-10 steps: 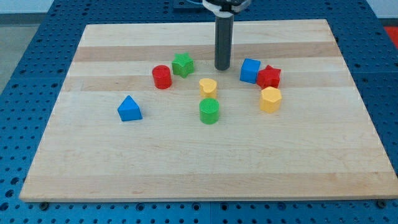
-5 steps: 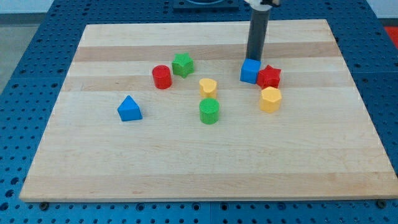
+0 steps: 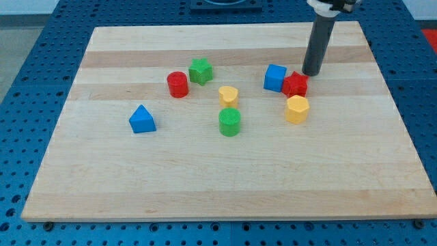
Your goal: Separate the blue cube from the red star
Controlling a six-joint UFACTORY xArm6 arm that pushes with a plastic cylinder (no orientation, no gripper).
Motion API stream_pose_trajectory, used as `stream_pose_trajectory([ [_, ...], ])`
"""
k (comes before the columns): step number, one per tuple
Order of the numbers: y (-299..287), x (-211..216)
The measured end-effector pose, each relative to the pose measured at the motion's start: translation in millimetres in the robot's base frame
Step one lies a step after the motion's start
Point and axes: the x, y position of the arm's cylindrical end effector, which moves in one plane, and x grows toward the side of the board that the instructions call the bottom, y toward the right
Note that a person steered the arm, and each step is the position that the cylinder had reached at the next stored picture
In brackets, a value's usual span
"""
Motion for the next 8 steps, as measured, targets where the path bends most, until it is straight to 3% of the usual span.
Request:
stream_pose_trajectory([
  [4, -48, 7],
  [8, -57, 17],
])
